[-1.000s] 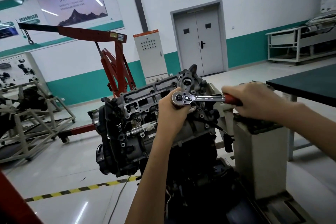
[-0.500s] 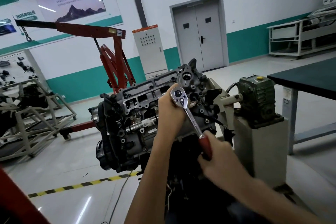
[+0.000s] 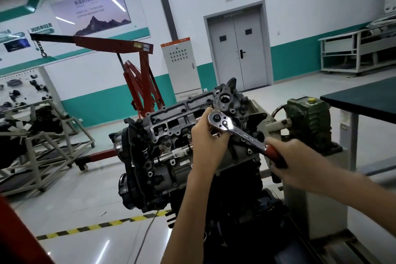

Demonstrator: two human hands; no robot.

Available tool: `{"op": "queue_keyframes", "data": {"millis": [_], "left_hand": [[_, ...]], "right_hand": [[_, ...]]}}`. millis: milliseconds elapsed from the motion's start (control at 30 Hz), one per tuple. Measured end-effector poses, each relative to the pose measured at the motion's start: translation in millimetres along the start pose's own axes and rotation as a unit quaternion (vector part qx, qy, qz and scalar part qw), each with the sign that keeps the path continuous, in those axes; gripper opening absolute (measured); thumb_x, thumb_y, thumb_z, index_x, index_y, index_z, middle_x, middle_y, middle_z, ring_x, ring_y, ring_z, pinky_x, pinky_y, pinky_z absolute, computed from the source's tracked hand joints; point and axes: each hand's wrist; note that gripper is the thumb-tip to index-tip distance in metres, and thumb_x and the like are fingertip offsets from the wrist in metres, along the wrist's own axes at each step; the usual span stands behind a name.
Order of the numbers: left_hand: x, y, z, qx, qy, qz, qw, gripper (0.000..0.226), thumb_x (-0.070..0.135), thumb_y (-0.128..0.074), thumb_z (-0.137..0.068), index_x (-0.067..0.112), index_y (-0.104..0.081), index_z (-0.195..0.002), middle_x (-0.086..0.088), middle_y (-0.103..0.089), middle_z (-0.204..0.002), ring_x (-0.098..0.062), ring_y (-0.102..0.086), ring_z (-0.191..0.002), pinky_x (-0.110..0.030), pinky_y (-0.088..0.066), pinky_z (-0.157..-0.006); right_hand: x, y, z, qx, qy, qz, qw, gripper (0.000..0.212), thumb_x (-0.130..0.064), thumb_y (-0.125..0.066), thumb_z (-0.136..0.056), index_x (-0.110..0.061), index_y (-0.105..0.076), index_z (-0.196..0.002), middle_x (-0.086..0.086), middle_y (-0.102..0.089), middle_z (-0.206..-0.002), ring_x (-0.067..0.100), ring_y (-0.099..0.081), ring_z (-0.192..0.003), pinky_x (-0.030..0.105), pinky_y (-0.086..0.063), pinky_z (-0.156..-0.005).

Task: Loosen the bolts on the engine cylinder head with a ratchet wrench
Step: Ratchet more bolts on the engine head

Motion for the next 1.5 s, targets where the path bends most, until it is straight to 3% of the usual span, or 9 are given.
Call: {"op": "queue_keyframes", "data": {"millis": [267,467,600,733,900,1133,1267,1367,1500], "left_hand": [[2,-9,-3,0.043,0.042,0.056,0.997,0.046,-0.016,-0.056,-0.077,0.023,-0.037,-0.064,0.016,-0.037,-0.056,0.0,-0.031,-0.052,-0.012,-0.03,-0.052],[1,-2,-9,-0.01,0.065,0.04,0.997,0.044,-0.017,-0.053,-0.074,0.022,-0.037,-0.058,0.014,-0.039,-0.053,-0.001,-0.031,-0.051,-0.017,-0.027,-0.05],[1,4,-12,-0.038,0.071,0.024,0.996,0.043,-0.012,-0.064,-0.076,0.026,-0.05,-0.062,0.016,-0.053,-0.055,0.0,-0.045,-0.053,-0.013,-0.038,-0.056],[2,7,-11,-0.051,0.07,0.004,0.996,0.026,-0.01,-0.064,-0.075,0.015,-0.059,-0.07,0.008,-0.061,-0.063,-0.005,-0.051,-0.057,-0.017,-0.043,-0.058],[2,1,-1,0.0,0.003,0.005,1.0,0.015,-0.005,-0.064,-0.075,0.007,-0.057,-0.08,0.009,-0.057,-0.07,-0.004,-0.05,-0.064,-0.016,-0.041,-0.061],[3,-4,-4,0.023,0.058,0.047,0.997,0.042,-0.012,-0.059,-0.079,0.023,-0.04,-0.066,0.018,-0.043,-0.057,-0.001,-0.034,-0.053,-0.013,-0.032,-0.053],[2,-1,-7,0.001,0.083,0.05,0.995,0.045,-0.016,-0.056,-0.078,0.023,-0.04,-0.061,0.015,-0.04,-0.055,-0.003,-0.032,-0.054,-0.021,-0.033,-0.054],[4,2,-10,-0.024,0.082,0.039,0.996,0.043,-0.016,-0.058,-0.074,0.021,-0.044,-0.058,0.015,-0.044,-0.052,-0.001,-0.036,-0.052,-0.016,-0.032,-0.052],[6,7,-13,-0.04,0.074,0.038,0.996,0.039,-0.01,-0.067,-0.076,0.025,-0.056,-0.064,0.016,-0.058,-0.057,-0.003,-0.049,-0.055,-0.014,-0.042,-0.056]], "right_hand": [[-98,-79,27,0.095,-0.098,-0.318,0.938,0.037,0.002,-0.063,-0.071,-0.03,-0.043,-0.073,-0.007,-0.051,-0.054,0.001,-0.055,-0.048,0.006,-0.037,-0.043],[-17,-9,13,0.011,0.001,-0.063,0.998,0.033,-0.002,-0.065,-0.072,-0.025,-0.051,-0.091,-0.008,-0.051,-0.06,0.004,-0.052,-0.05,0.022,-0.047,-0.052],[15,57,-29,0.029,0.111,0.174,0.978,0.023,-0.01,-0.064,-0.074,-0.018,-0.055,-0.094,-0.016,-0.044,-0.059,0.004,-0.046,-0.048,0.016,-0.035,-0.047],[11,72,-47,0.055,0.142,0.183,0.971,0.014,-0.019,-0.053,-0.07,-0.021,-0.051,-0.084,-0.021,-0.03,-0.055,-0.007,-0.031,-0.05,0.016,-0.024,-0.046],[-6,3,2,-0.009,-0.001,-0.022,1.0,0.027,-0.007,-0.062,-0.077,-0.026,-0.048,-0.09,-0.008,-0.052,-0.065,0.004,-0.054,-0.054,0.019,-0.049,-0.052],[-91,-75,27,0.117,-0.079,-0.297,0.944,0.038,0.003,-0.062,-0.069,-0.03,-0.041,-0.07,-0.014,-0.049,-0.046,-0.003,-0.052,-0.045,0.002,-0.032,-0.041],[-53,-47,24,0.073,-0.047,-0.212,0.973,0.031,0.002,-0.063,-0.069,-0.023,-0.052,-0.083,-0.009,-0.05,-0.05,0.001,-0.052,-0.044,0.005,-0.036,-0.045],[-4,-2,5,0.015,0.02,-0.002,1.0,0.036,-0.003,-0.064,-0.074,-0.025,-0.05,-0.099,-0.007,-0.053,-0.061,0.005,-0.054,-0.049,0.021,-0.048,-0.048],[14,61,-37,0.047,0.102,0.184,0.977,0.025,-0.009,-0.067,-0.074,-0.019,-0.055,-0.093,-0.019,-0.035,-0.056,-0.004,-0.037,-0.048,0.011,-0.024,-0.049]]}}
Point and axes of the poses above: each hand's wrist, its own z-axis away from the middle knuckle, its own y-axis out of the back of the hand, x = y × z
